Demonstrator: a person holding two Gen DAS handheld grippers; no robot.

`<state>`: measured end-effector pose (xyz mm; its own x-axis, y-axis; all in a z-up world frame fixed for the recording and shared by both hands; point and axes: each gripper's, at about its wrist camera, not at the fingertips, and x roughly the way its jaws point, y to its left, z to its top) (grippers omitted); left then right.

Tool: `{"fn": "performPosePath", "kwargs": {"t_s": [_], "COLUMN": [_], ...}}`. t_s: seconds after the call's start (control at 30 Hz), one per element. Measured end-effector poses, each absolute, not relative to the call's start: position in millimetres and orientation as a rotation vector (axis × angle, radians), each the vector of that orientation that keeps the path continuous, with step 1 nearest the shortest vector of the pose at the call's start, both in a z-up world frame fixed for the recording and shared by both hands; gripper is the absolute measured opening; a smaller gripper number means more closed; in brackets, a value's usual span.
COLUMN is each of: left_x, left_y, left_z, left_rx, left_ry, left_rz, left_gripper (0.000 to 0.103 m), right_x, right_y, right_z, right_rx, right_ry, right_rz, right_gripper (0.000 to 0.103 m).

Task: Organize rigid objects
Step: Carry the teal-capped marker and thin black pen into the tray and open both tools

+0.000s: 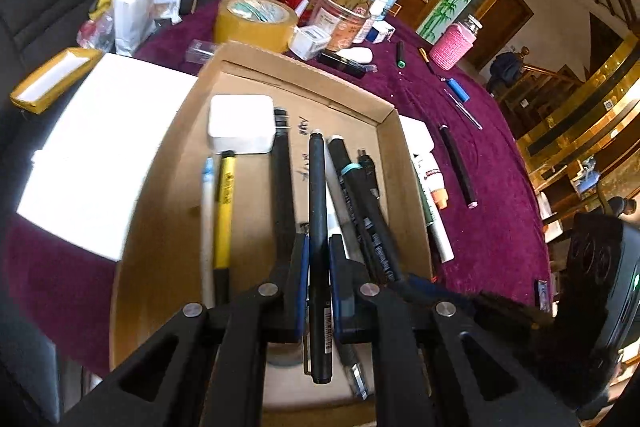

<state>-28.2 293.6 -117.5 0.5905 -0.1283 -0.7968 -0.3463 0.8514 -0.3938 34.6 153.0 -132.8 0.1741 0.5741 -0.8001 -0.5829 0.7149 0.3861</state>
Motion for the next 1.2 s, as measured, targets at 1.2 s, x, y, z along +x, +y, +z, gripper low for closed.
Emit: {"fn": "performPosePath", "kwargs": {"t_s": [1.2], "left_x": [12.4], "left_y": [296.6], "left_z": [-132.5], "left_rx": [-0.593], "left_ry": [0.972], "left_rz": [0.140], "left_gripper": [0.049], "right_x": [30.3], "right_y": [137.9], "right_z": [-123.9], "right_rx": [0.004], "right_ry": [1.054], "right_rz": [0.900], "right_gripper": [0.040]}}
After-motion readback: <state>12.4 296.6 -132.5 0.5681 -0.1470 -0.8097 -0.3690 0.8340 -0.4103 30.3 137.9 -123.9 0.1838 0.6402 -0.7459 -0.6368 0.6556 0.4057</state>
